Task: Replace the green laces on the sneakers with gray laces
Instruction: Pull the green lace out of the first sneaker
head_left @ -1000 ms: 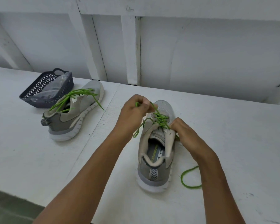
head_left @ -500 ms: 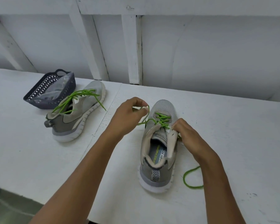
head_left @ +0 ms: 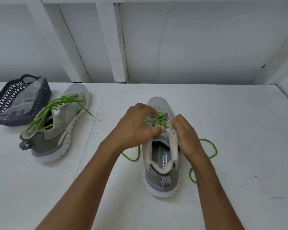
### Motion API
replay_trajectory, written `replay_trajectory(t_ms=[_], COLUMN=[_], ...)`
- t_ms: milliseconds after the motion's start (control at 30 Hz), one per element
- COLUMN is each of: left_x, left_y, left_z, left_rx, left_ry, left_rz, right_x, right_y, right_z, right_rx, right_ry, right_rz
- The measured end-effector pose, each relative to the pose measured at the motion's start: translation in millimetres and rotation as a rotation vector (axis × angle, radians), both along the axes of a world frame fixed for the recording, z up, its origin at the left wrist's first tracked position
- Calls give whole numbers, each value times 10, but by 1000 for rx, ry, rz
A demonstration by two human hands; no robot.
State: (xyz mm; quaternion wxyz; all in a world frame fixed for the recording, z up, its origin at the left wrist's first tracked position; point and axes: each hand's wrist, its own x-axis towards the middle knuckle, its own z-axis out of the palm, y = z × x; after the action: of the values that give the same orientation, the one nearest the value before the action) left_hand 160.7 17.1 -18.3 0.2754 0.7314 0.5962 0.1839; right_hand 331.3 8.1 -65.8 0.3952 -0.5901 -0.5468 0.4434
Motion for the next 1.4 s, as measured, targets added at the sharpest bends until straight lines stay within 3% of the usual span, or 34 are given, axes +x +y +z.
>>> replay_trajectory(t_ms=[133, 233, 400, 633, 1033, 1167, 1400], left_x=[-70, -101, -190, -342, -379, -388, -378], left_y=[2, 16, 13, 13, 94, 108, 133], left_z=[-16, -47, -149, -275, -265, -272, -271], left_rx=[64, 66, 91, 88, -1, -19, -40], left_ry=[48, 148, 57, -144, -193, -214, -257], left_rz=[80, -15, -65, 22, -73, -84, -103], right_x=[5, 94, 213, 173, 173, 90, -35], right_y=[-66, -82, -43, -104, -92, -105, 51], right_z=[29, 95, 144, 4, 29, 62, 211], right_rx=[78, 166, 173, 195, 97, 157, 234], right_ry=[-110, -330, -482, -387, -333, -309, -440], right_rz=[-84, -45, 16, -134, -88, -122, 119])
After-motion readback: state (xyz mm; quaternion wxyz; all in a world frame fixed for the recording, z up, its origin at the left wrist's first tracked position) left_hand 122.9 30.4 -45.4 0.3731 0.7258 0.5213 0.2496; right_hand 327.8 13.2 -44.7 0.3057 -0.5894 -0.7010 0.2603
